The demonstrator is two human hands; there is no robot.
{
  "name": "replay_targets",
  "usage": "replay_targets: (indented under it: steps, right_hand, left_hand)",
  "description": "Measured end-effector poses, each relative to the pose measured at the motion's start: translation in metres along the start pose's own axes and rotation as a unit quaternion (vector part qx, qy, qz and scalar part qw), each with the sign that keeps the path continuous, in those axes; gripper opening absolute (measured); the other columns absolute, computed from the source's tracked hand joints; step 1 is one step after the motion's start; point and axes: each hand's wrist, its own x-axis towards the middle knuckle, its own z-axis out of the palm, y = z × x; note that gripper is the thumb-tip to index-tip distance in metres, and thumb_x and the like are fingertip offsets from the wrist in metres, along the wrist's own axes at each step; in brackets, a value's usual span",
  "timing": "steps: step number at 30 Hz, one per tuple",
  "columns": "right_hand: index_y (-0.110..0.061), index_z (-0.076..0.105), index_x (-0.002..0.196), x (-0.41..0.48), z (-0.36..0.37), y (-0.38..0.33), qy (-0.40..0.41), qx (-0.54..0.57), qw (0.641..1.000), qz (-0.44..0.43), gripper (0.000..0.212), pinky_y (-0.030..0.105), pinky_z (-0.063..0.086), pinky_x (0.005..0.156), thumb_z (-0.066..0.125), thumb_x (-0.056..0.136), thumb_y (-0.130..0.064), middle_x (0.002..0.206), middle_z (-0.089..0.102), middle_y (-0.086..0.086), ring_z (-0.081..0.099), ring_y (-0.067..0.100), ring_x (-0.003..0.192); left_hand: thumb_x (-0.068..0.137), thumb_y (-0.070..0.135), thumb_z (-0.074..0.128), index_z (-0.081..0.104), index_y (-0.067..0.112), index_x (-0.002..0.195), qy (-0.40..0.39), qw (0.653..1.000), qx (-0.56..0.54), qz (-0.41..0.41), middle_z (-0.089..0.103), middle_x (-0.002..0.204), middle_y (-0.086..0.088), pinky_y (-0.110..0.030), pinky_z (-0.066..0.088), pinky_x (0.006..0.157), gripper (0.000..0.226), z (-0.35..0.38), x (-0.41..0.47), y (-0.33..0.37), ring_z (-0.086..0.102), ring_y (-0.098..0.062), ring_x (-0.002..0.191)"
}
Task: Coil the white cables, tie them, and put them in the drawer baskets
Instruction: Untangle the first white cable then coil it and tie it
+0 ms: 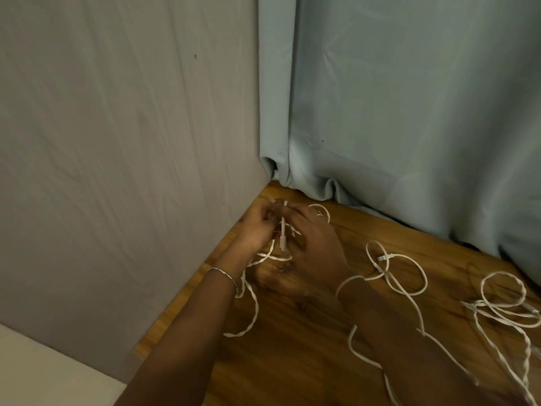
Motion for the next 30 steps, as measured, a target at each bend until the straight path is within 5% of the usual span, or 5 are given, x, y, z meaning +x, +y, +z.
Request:
replay_targets:
  steps: [3, 11, 19, 24, 30]
  right_hand:
    - [-0.019, 0.047, 0.139, -0.002, 0.004, 0.005, -0.01, -0.051, 0.999, 0.005, 0.064, 0.039, 0.046, 0.09, 0.068, 0.08, -0.011, 0.125, 0.06, 0.003, 0.054, 0.022, 0.113]
    - [-0.024, 0.056, 0.133, -0.022, 0.012, 0.007, 0.012, -0.171, 0.985, -0.012, 0.052, 0.038, 0.042, 0.083, 0.041, 0.084, -0.029, 0.114, 0.062, 0.003, 0.047, 0.017, 0.105]
    - [-0.013, 0.051, 0.118, -0.025, 0.006, 0.005, 0.083, 0.092, 0.982, 0.142, 0.029, 0.038, 0.049, 0.089, 0.049, 0.091, -0.023, 0.114, 0.056, 0.009, 0.054, 0.02, 0.105]
    - [-0.019, 0.045, 0.131, -0.007, -0.005, 0.011, -0.037, 0.326, 0.926, 0.187, 0.039, 0.013, 0.047, 0.088, 0.052, 0.095, -0.006, 0.122, 0.055, -0.011, 0.053, -0.011, 0.11]
    - [-0.024, 0.057, 0.107, 0.002, 0.006, 0.021, -0.061, 0.388, 0.882, 0.259, 0.028, 0.028, 0.052, 0.085, 0.046, 0.097, -0.001, 0.105, 0.066, 0.002, 0.064, 0.016, 0.099]
  left_hand:
    - [0.103, 0.021, 0.041, 0.06, 0.013, 0.097, -0.012, 0.988, -0.138, -0.068, 0.063, 0.077, -0.004, -0.026, 0.052, 0.059, 0.022, 0.002, -0.009, 0.004, 0.062, -0.01, 0.059]
    - [0.097, 0.033, 0.052, 0.073, 0.012, 0.09, -0.063, 0.945, -0.284, -0.148, 0.07, 0.089, -0.007, -0.031, 0.048, 0.084, 0.031, 0.001, -0.011, 0.001, 0.064, -0.016, 0.076]
    - [0.097, 0.018, 0.048, 0.062, 0.008, 0.098, -0.078, 0.92, -0.349, -0.162, 0.054, 0.068, 0.0, -0.023, 0.047, 0.057, 0.018, 0.0, -0.02, 0.009, 0.05, -0.01, 0.058]
    - [0.099, 0.02, 0.043, 0.058, 0.006, 0.09, -0.132, 0.899, -0.386, -0.159, 0.053, 0.065, -0.005, -0.012, 0.025, 0.028, 0.023, 0.005, -0.029, 0.019, 0.034, -0.005, 0.034]
    - [0.1, 0.027, 0.042, 0.059, 0.007, 0.081, -0.173, 0.901, -0.373, -0.139, 0.039, 0.051, 0.001, -0.013, 0.018, 0.025, 0.032, 0.008, -0.032, 0.027, 0.027, -0.002, 0.03]
